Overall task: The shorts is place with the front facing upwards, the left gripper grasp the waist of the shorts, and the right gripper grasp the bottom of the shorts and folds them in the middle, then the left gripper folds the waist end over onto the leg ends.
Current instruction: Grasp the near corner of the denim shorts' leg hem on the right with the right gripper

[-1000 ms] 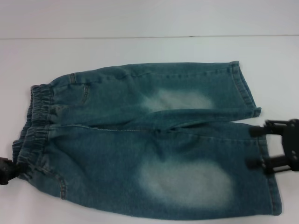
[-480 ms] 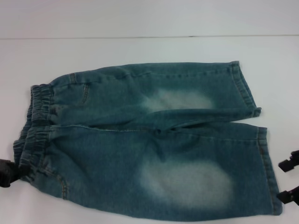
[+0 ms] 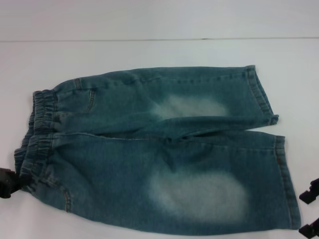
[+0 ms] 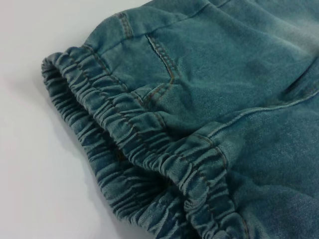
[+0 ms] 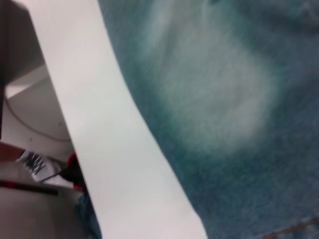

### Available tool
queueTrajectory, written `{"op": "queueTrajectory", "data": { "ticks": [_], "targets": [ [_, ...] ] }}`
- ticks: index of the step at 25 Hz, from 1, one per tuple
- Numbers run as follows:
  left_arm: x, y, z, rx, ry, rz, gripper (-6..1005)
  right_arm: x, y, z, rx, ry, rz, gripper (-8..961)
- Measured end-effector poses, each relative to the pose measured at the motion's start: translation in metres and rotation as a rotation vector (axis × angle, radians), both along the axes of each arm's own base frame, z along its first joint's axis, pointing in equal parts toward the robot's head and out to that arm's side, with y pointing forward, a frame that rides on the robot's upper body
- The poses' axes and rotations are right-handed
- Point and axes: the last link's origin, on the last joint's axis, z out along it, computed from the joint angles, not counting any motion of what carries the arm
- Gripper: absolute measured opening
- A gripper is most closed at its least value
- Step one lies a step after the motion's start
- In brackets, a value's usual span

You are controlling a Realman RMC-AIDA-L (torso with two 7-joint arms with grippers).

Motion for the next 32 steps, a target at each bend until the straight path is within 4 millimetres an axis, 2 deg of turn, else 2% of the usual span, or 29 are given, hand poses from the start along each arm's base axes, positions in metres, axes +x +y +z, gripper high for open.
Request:
{"op": "queueTrajectory", "data": {
  "ticks": [9, 23, 32],
  "targets": [
    [-0.001, -0.001, 0.000, 0.001, 0.000, 0.003, 60, 0.003, -0.007, -0.015, -0.078, -0.057, -0.038, 902],
    [-0.001, 0.000, 0.000, 0.002, 0.000, 0.002, 62, 0.009, -0.007, -0.013, -0.050, -0.106, -0.094, 823],
    [-0.002, 0.000, -0.001, 0.004, -0.001, 0.006, 66, 0.008, -0.002, -0.026, -0.059, -0.054, -0.061, 823]
  ]
}}
